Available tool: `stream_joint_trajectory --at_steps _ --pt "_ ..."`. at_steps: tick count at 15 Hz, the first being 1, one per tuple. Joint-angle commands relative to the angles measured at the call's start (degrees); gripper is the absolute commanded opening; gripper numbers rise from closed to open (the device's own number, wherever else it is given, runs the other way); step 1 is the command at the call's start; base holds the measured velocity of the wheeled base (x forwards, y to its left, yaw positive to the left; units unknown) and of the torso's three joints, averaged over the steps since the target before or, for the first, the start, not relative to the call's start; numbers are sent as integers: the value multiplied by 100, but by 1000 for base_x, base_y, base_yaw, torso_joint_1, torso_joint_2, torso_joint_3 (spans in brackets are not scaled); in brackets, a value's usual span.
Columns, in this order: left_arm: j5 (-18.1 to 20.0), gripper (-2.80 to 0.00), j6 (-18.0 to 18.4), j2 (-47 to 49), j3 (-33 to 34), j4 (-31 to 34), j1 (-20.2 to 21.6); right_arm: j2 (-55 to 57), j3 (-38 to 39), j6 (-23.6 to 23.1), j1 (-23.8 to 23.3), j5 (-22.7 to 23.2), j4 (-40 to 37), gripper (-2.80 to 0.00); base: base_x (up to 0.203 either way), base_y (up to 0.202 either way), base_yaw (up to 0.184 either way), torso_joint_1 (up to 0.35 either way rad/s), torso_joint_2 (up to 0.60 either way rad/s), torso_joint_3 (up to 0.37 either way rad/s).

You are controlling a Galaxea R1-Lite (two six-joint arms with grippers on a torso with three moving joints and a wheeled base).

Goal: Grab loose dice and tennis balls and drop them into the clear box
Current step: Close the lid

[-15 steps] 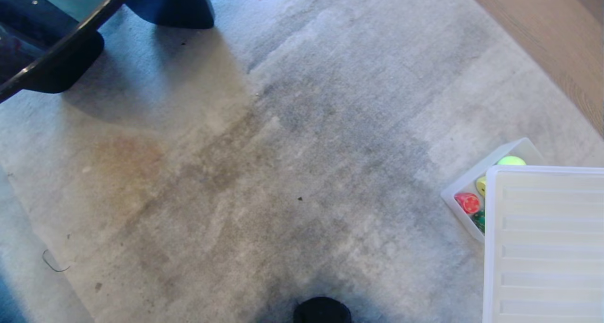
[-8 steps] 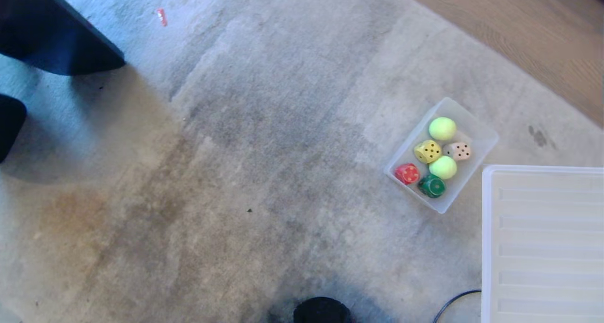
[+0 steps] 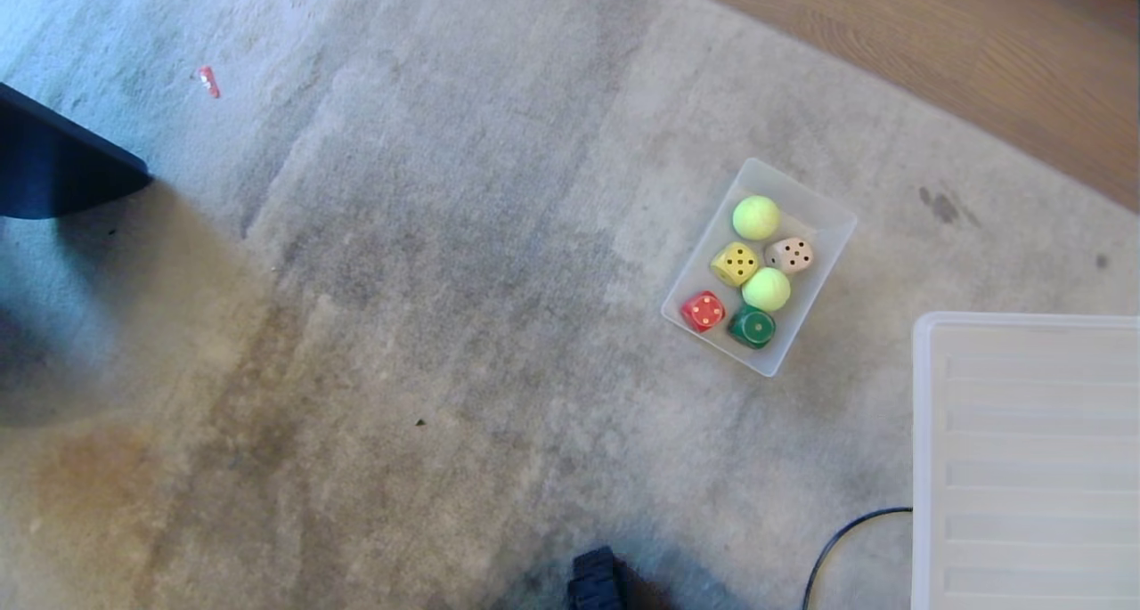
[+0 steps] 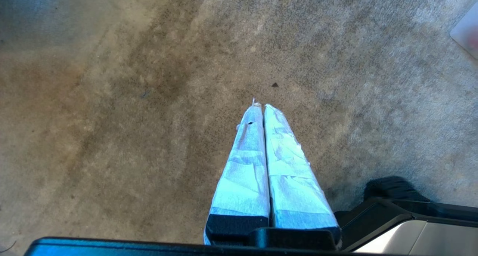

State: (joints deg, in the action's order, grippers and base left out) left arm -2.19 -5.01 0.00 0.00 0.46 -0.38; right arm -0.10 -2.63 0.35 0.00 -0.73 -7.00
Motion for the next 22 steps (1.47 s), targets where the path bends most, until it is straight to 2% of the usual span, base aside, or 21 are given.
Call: stream_joint_trajectory --at_steps 1,5,7,9,10,12,15,18,22 --pt "0 -280 -9 0 0 -2 3 1 0 -18 0 3 -3 -280 0 0 0 0 0 0" --pt "-9 -280 -26 0 0 -11 3 5 -49 21 -18 -60 -9 -280 0 0 0 0 0 0" --pt "-9 -280 -26 0 0 -11 3 349 -341 98 -39 -143 -10 -280 0 0 0 0 0 0" --pt "-9 -280 -26 0 0 -11 3 1456 -816 539 -53 -276 171 -280 0 0 0 0 0 0" --pt "-9 -280 -26 0 0 -11 3 2348 -1049 837 -61 -345 466 -280 0 0 0 0 0 0" --pt "-9 -280 -26 0 0 -11 3 3934 -1320 1262 -74 -449 1418 -280 0 0 0 0 0 0" --pt "-9 -280 -26 0 0 -11 3 6503 -1664 1791 -68 -708 3578 -280 0 0 0 0 0 0" --pt "-9 -280 -26 0 0 -11 3 8534 -2145 2502 233 -1071 5432 -280 0 0 0 0 0 0" --pt "-9 -280 -26 0 0 -11 3 10241 -3474 3110 982 -1400 6562 -280 0 0 0 0 0 0"
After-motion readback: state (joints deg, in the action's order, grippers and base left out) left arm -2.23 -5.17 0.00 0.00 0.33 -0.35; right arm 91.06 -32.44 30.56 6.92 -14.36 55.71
